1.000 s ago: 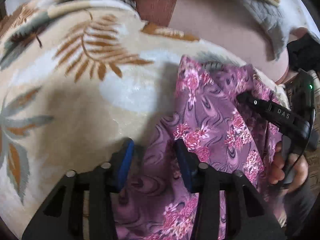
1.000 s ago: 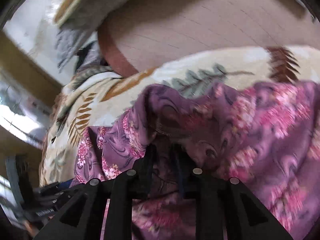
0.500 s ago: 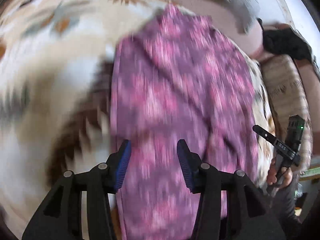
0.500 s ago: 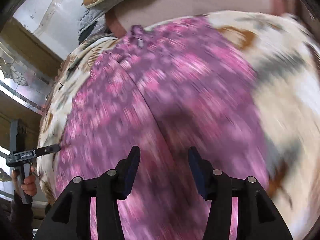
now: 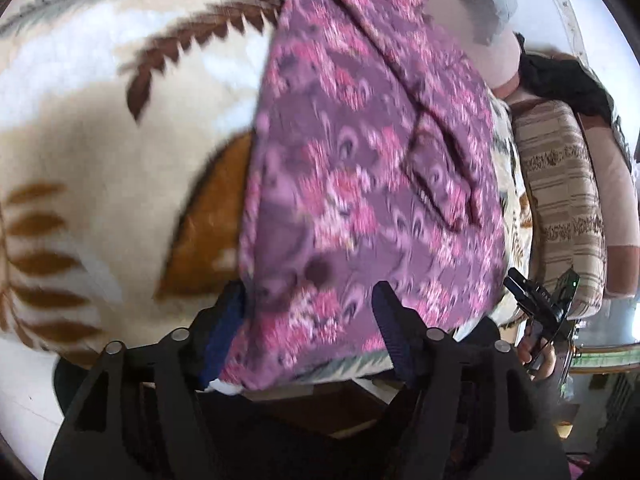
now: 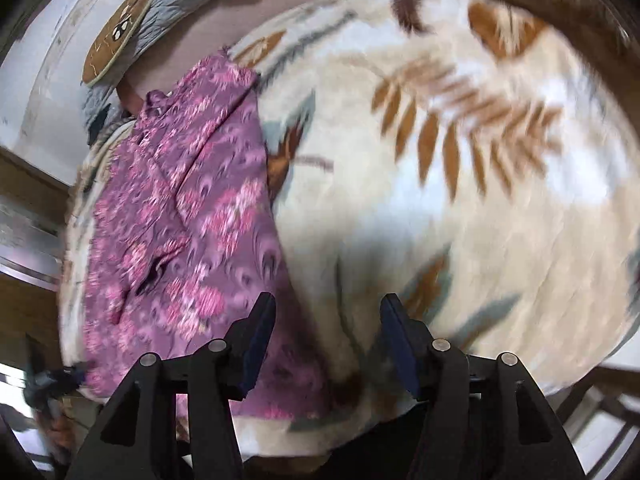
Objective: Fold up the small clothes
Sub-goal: 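Lift the hem toward the collar with both grippers and release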
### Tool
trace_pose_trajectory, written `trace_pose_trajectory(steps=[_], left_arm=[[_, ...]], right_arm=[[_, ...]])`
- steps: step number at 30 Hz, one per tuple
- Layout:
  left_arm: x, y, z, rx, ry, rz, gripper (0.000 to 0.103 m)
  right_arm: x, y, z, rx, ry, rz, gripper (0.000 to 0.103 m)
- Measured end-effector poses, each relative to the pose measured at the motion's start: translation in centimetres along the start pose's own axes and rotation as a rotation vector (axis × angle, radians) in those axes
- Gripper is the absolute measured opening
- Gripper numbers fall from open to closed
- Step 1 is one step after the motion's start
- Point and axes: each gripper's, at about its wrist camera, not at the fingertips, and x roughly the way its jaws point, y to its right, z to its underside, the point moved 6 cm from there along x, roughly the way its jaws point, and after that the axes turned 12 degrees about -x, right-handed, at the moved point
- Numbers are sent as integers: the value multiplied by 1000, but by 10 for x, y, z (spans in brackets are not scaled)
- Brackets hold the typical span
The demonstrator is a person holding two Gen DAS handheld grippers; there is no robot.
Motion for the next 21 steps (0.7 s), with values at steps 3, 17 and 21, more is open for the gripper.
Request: trace_pose_trajectory(steps=[3, 17, 21], left_arm=[[0, 1, 4, 2, 15, 4, 70], [-30, 36, -55, 42, 90, 85, 70], [-25, 69, -128, 78, 115, 49, 70]], right_arm=[[6, -5, 8, -9, -5, -32, 59], [13, -36, -76, -116, 76, 4, 59], [33, -55, -149, -125, 117, -21, 61]])
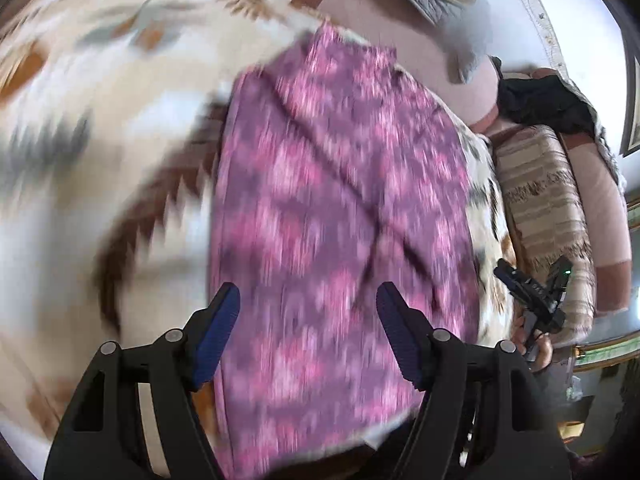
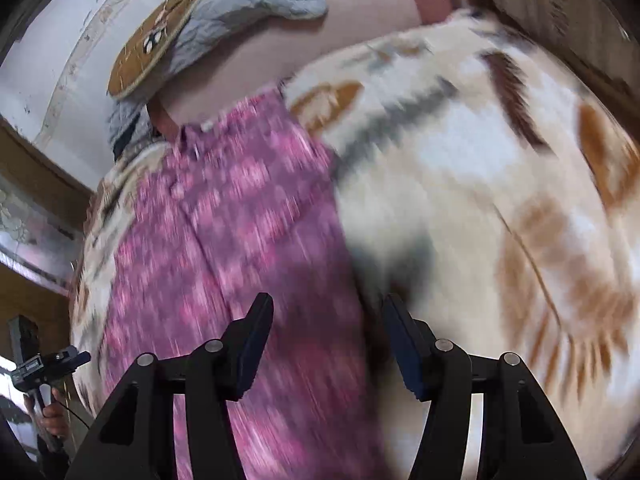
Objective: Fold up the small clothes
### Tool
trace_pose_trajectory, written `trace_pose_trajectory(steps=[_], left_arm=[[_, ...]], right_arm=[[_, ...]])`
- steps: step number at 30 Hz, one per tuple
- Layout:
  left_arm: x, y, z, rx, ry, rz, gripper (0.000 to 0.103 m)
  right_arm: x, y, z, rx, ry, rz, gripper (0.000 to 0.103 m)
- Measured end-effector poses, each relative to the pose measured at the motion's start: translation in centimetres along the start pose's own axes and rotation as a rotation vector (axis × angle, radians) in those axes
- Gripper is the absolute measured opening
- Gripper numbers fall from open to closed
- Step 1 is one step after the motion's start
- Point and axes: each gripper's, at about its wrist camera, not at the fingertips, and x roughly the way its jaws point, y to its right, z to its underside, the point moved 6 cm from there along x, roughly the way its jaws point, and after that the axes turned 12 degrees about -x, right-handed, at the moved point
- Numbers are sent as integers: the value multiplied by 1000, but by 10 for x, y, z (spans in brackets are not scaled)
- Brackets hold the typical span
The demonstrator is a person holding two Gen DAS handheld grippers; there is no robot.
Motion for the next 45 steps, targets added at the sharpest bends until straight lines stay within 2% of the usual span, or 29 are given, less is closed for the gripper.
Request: trace_pose_trajectory(steps=[4, 8, 12, 17, 20, 22, 25, 26, 27, 28, 29, 30, 33, 38, 45], left_arm=[[29, 31, -89, -26, -7, 9, 70], [66, 50, -161, -84, -4, -4, 70], [100, 56, -209, -125, -4, -10, 70], [127, 62, -246, -159, -10, 30, 70], [142, 64, -255, -159, -35, 37, 70], [151, 68, -256, -145, -56, 45, 70], [160, 79, -251, -102, -70, 52, 70], [161, 82, -251, -82, -55, 36, 69], [161, 86, -251, -59, -30, 20, 49], [162, 90, -250, -35, -23, 10, 11], [165, 94, -248, -18, -38, -3, 3], [164, 94, -247, -17, -33, -9, 3], [148, 99, -243, 20, 46, -34, 3], [104, 105, -228, 36, 144, 3, 3], [41, 103, -187, 34, 236, 45, 3]], right_arm=[[39, -5, -74, 40, 34, -35, 63], [82, -5, -141, 74, 64, -30, 64], [126, -5, -196, 98, 85, -22, 64], [179, -7, -226, 108, 41, -51, 65], [203, -11, -232, 88, 21, -72, 65], [215, -17, -232, 65, -6, -110, 60], [222, -27, -231, -5, -22, -93, 29], [224, -29, -231, -20, -36, -83, 11], [224, -31, -229, -34, -49, -68, 7], [221, -31, -228, -49, -40, -50, 7], [215, -34, -229, -76, -13, -30, 6], [205, -40, -229, -121, 24, -19, 6], [178, -47, -232, -168, 95, -18, 6], [127, -60, -226, -234, 172, -14, 6], [58, -81, -184, -302, 220, -18, 6]])
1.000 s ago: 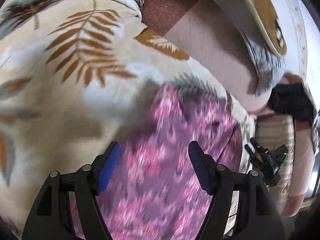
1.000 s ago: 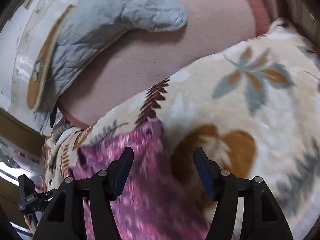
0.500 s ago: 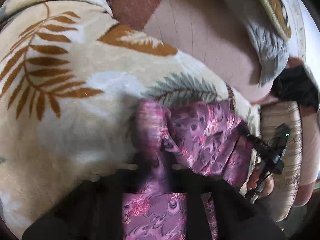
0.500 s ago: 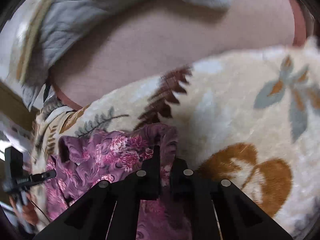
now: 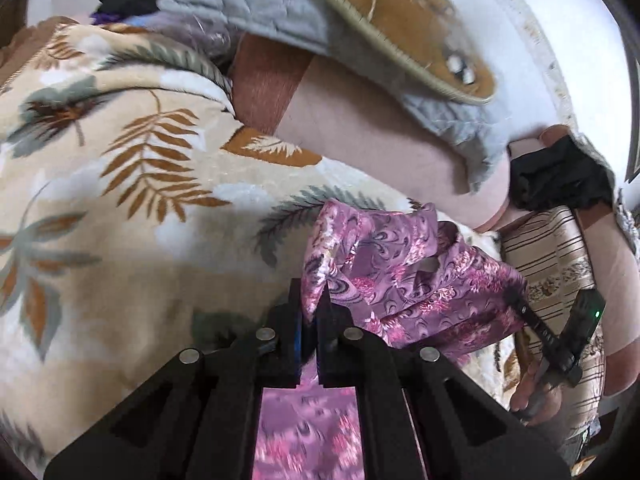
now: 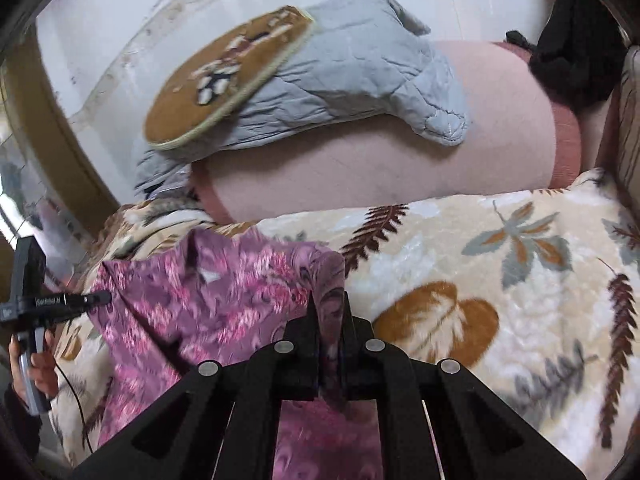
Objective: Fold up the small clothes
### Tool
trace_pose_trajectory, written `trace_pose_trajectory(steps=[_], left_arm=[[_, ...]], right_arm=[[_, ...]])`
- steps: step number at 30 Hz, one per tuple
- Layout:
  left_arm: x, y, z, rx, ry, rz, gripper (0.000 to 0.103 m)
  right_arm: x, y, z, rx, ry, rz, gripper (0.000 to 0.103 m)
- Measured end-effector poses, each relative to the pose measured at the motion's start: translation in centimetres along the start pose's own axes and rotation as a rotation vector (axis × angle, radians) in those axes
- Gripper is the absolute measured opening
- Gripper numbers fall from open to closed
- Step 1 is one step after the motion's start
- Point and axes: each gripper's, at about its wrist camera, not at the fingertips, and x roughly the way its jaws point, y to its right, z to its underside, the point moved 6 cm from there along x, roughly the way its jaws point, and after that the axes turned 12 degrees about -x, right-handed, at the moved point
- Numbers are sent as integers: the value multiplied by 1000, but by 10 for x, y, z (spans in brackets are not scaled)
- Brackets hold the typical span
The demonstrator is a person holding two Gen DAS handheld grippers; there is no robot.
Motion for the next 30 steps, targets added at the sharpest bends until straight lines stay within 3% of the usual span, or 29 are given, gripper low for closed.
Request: trace_pose_trajectory(steps=[8, 13, 21, 27, 30], left_arm=[[-69, -7, 60, 1, 55, 53, 3], [-94, -28, 111, -20, 41, 98, 3], [-95, -78, 200, -78, -65, 83, 3], [-102, -103, 242, -122, -104, 93, 3], [-100, -115, 260, -119, -128, 60, 3]], right_arm=[[-69, -26, 59, -5, 13, -22, 6], [-105, -35, 115, 6, -9, -37, 6], [-128, -54, 210, -1, -104, -50, 6], [-147, -65, 248, -4, -133, -65, 6], [-146, -65, 273, 10, -224, -62, 9]])
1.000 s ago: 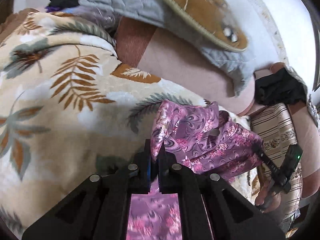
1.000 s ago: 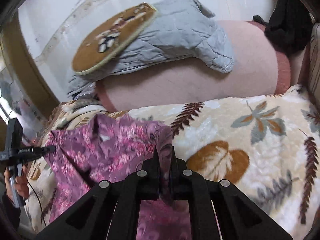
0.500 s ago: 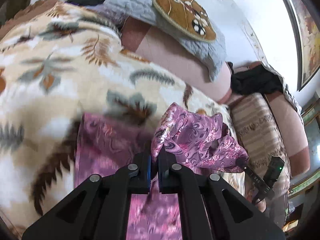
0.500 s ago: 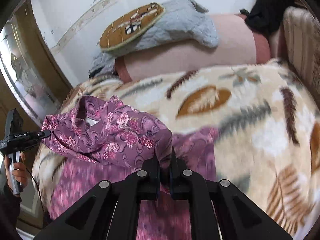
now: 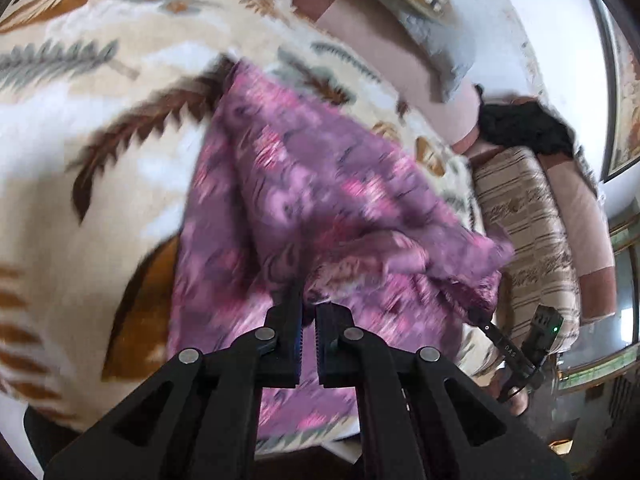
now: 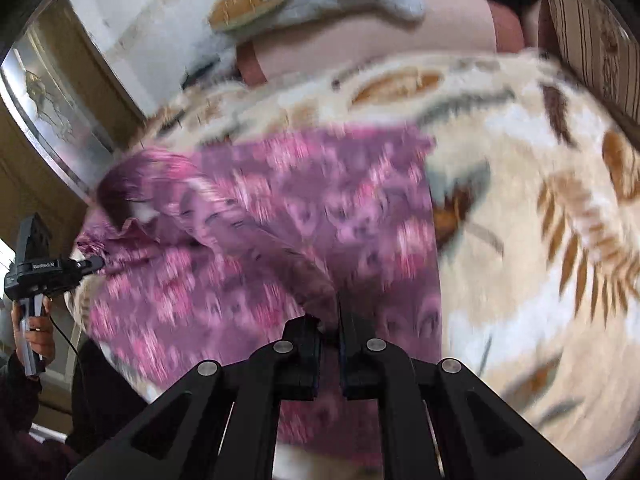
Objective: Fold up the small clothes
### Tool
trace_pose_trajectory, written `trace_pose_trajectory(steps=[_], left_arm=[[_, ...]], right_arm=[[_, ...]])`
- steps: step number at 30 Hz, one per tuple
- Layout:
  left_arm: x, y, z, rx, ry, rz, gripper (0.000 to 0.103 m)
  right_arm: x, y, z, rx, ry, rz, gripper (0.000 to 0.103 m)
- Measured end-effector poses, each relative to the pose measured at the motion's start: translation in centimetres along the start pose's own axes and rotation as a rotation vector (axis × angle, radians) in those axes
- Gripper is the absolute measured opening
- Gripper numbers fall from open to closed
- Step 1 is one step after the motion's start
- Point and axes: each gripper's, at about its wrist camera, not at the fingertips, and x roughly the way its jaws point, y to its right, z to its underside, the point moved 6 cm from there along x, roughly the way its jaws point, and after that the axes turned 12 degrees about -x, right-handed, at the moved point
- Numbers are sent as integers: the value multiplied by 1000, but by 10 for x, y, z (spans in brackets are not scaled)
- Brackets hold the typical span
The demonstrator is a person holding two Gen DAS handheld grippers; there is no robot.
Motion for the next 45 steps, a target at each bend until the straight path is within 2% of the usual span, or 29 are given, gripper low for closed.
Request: trace_pose_trajectory(steps=[4, 7, 8, 9, 10, 11, 15, 18, 20, 22, 23, 24, 25, 26, 28, 31, 34, 37, 40, 42, 44, 45], left_arm=[[-8, -21, 17, -47, -21, -9, 4], [-28, -24, 26, -73, -9, 32, 10], [-33, -22, 30, -74, -7, 53, 21], [-37, -18, 33, -70, -7, 68, 39], [-39, -13, 35, -63, -6, 81, 55], [-39, -6, 37, -58, -6, 93, 60], [-27, 24, 35, -60, -41, 191, 63], [-9, 32, 35, -66, -72, 194, 69], [10, 32, 35, -78, -110, 168, 69], [24, 28, 32, -105, -134, 141, 67], [30, 26, 29, -116, -139, 131, 65], [32, 23, 25, -130, -130, 115, 43], [32, 22, 22, -142, -132, 124, 13], [30, 21, 20, -155, -135, 139, 10], [17, 19, 19, -163, -111, 147, 11], [-5, 14, 27, -125, -78, 135, 11], [-5, -8, 40, -153, -88, 107, 10], [11, -44, 44, -223, -109, 17, 10], [9, -50, 45, -269, -130, 58, 10], [-6, -42, 44, -208, -102, 60, 11], [-24, -26, 41, -134, -88, 113, 11], [-30, -20, 40, -114, -81, 135, 16]], right_arm=[[-6, 11, 30, 86, -73, 22, 12], [-25, 14, 39, 164, -46, -9, 14], [-32, 13, 38, 201, -23, -48, 19], [-35, 11, 38, 232, -7, -87, 34], [-36, 8, 37, 261, 3, -127, 43], [-34, 5, 35, 298, 11, -169, 54], [-8, -13, 22, 463, 18, -377, 55], [14, -19, 15, 554, 26, -441, 56], [24, -16, 11, 608, 50, -439, 56], [35, -11, 10, 673, 57, -435, 50], [39, -9, 10, 700, 59, -452, 25], [39, -8, 7, 707, 69, -475, 5], [34, -8, 3, 686, 77, -459, 5], [23, -7, -3, 647, 113, -430, 5], [-9, -9, -14, 540, 184, -394, 4], [-37, -9, -10, 446, 183, -338, 4], [-25, -10, 17, 416, 82, -263, 4], [10, -8, 45, 437, -37, -198, 5], [14, -12, 44, 465, -40, -205, 12], [4, -11, 40, 436, -56, -196, 23], [-8, -7, 34, 412, -44, -164, 25], [-16, -2, 31, 412, -30, -147, 27]])
